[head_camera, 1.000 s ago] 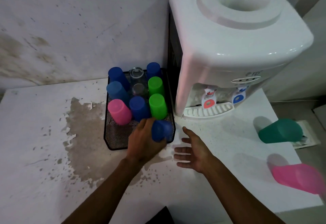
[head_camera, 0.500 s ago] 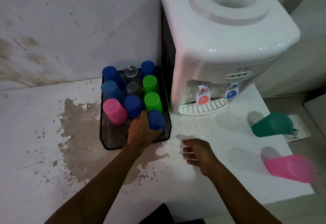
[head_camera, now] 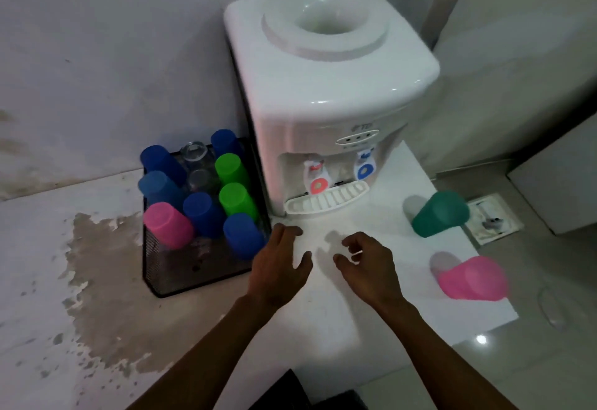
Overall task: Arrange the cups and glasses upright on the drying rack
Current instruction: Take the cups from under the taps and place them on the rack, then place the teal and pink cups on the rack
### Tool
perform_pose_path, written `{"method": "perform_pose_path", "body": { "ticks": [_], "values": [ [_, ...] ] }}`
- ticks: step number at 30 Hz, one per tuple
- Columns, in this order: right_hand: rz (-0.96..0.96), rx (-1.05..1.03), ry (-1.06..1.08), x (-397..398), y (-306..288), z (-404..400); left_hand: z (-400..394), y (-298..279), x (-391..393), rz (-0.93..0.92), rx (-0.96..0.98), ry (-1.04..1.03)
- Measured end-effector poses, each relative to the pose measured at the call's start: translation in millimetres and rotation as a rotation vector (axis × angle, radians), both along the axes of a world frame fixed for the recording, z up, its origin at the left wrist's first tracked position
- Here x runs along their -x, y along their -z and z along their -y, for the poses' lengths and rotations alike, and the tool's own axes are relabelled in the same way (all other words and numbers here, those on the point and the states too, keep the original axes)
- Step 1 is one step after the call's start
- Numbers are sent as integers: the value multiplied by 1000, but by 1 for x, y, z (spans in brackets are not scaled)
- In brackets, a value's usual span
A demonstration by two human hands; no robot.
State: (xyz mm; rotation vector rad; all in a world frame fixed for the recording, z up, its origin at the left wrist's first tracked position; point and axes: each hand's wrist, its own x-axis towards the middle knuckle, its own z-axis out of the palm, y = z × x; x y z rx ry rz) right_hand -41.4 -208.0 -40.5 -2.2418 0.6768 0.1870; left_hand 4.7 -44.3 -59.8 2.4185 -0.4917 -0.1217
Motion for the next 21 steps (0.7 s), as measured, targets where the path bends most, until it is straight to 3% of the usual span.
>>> {"method": "perform_pose_path", "body": {
  "ticks": [4,10,14,18,21],
  "values": [
    [136,146,-27,20,-14,37,59,-9,-4,-109,-125,192],
    [268,449,118,54,-25,94,160,-28,2,-80,-97,329],
    [122,595,233,76,-24,131,216,-34,0,-61,-93,344],
    [-161,462,248,99,-11,169,259,-29,-6,-41,-151,323],
    [-196,279,264,109,1,184,279,-22,-9,-90,-223,288]
  ]
}}
